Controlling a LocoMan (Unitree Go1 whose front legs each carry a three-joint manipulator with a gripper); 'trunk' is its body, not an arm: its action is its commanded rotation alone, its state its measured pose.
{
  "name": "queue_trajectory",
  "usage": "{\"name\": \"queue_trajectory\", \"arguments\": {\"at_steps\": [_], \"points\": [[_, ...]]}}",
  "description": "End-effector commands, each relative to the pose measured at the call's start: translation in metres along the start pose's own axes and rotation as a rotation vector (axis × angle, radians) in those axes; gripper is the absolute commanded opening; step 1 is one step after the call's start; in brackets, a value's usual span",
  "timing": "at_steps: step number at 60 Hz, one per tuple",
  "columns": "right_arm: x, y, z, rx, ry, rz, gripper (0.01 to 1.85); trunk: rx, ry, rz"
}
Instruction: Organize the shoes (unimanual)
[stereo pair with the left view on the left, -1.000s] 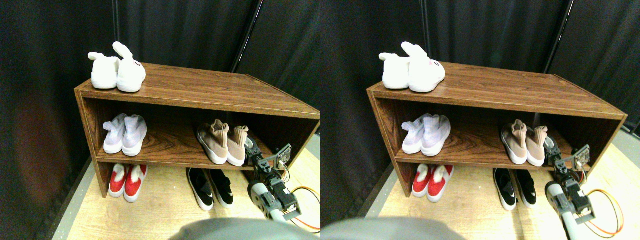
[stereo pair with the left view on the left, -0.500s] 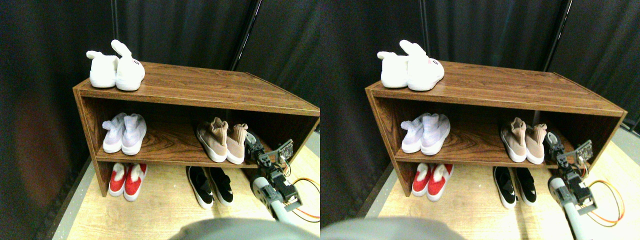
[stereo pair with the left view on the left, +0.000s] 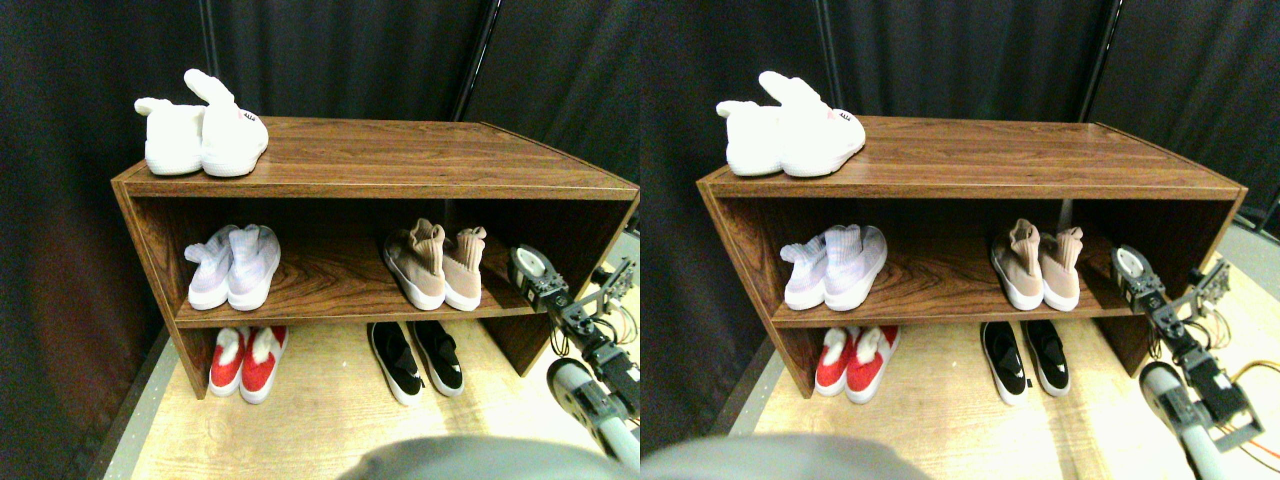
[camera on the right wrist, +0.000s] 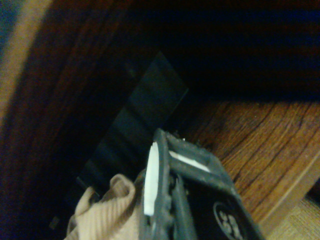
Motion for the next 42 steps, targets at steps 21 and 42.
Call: {"name": "queue_trajectory", "arguments": {"at_steps": [21, 42], "points": [[-0.064, 0.018, 0.011, -0.047, 0.035, 0.177, 0.06, -0.031, 0.026, 0.0], [-0.079, -0.018, -0.01, 0.095, 0.121, 0.09, 0.06, -0.029, 0.069, 0.014]]}}
